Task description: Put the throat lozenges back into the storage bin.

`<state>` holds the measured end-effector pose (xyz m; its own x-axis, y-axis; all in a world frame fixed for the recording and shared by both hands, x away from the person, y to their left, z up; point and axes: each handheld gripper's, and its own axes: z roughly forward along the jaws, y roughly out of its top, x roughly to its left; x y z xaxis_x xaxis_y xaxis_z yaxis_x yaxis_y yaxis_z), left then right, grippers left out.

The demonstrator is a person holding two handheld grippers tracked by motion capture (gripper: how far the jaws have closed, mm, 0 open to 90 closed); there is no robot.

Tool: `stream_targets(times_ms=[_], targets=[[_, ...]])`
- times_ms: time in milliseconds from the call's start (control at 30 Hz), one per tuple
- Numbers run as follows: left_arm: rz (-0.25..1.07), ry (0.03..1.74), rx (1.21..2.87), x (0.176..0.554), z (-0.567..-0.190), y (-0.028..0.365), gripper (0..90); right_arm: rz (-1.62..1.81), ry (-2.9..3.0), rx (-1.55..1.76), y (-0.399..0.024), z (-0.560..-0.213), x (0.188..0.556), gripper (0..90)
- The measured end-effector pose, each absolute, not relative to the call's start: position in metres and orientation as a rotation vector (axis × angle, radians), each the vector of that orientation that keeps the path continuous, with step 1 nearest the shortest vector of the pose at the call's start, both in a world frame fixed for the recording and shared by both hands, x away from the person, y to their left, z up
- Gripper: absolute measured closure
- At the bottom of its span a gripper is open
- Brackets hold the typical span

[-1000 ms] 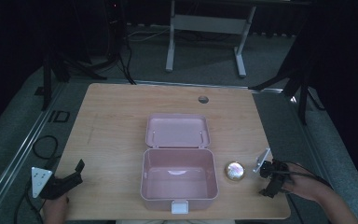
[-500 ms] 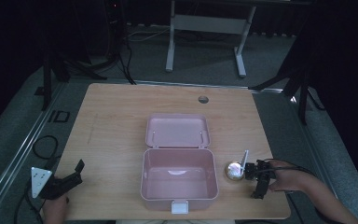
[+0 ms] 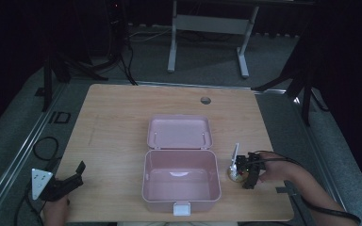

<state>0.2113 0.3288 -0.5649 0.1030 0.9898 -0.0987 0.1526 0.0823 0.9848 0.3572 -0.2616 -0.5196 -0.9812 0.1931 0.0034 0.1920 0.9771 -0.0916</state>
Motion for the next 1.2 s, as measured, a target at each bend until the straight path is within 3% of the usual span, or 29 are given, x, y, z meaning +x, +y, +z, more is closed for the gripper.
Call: stream_targets(times_ms=[433, 633, 867, 1200], targets=[[0.984, 1.273, 1.299, 0.211, -0.565, 0.329, 0.3, 0.167, -3.118, -0.220, -0.239, -0.519, 0.369, 19.1], [0.984, 1.272, 1.300, 0.211, -0.565, 0.329, 0.3, 0.186, -3.108, -0.199, -0.230, -0.521, 0.373, 15.4], [0.983, 1.271, 1.300, 0.211, -0.565, 0.329, 0.3, 0.184, -3.109, -0.134, -0.224, -0.521, 0.371, 19.5], [0.984, 1.273, 1.300, 0.211, -0.565, 0.329, 0.3, 0.214, -3.078, -0.121, -0.223, -0.501, 0.367, 19.8]])
